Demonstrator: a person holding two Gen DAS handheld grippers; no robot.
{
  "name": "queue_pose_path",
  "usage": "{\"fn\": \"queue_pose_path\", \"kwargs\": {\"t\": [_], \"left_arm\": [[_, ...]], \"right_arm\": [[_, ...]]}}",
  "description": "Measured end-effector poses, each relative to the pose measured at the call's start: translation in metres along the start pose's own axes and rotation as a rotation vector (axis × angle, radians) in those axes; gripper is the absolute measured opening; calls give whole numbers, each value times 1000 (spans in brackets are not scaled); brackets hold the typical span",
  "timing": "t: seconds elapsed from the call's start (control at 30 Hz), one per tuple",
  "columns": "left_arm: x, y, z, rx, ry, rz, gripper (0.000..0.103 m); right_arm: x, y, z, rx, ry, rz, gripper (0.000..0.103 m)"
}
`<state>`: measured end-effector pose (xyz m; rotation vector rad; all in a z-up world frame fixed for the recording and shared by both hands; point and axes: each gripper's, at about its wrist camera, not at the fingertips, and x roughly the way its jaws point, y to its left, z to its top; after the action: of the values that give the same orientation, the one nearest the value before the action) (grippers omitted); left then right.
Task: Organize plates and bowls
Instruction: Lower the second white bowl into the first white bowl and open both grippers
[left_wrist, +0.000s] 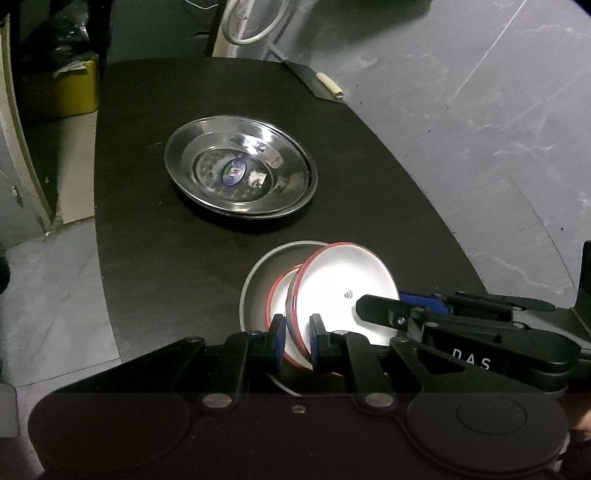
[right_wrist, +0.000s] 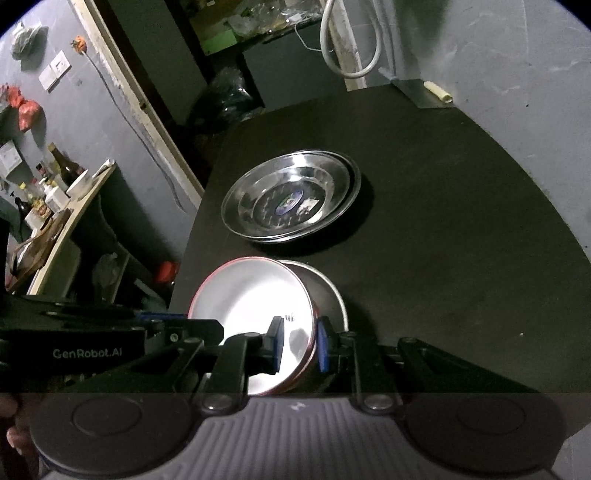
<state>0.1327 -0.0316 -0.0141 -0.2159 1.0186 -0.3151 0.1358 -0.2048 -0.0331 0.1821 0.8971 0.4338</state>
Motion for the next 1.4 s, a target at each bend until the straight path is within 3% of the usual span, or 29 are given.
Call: {"fn": "queue_pose_path", "kwargs": {"t": [1.4], "left_arm": [[9, 0, 1, -19, 35, 28, 20]], "right_arm": [[2, 1, -1, -15, 20, -3, 24]]}}
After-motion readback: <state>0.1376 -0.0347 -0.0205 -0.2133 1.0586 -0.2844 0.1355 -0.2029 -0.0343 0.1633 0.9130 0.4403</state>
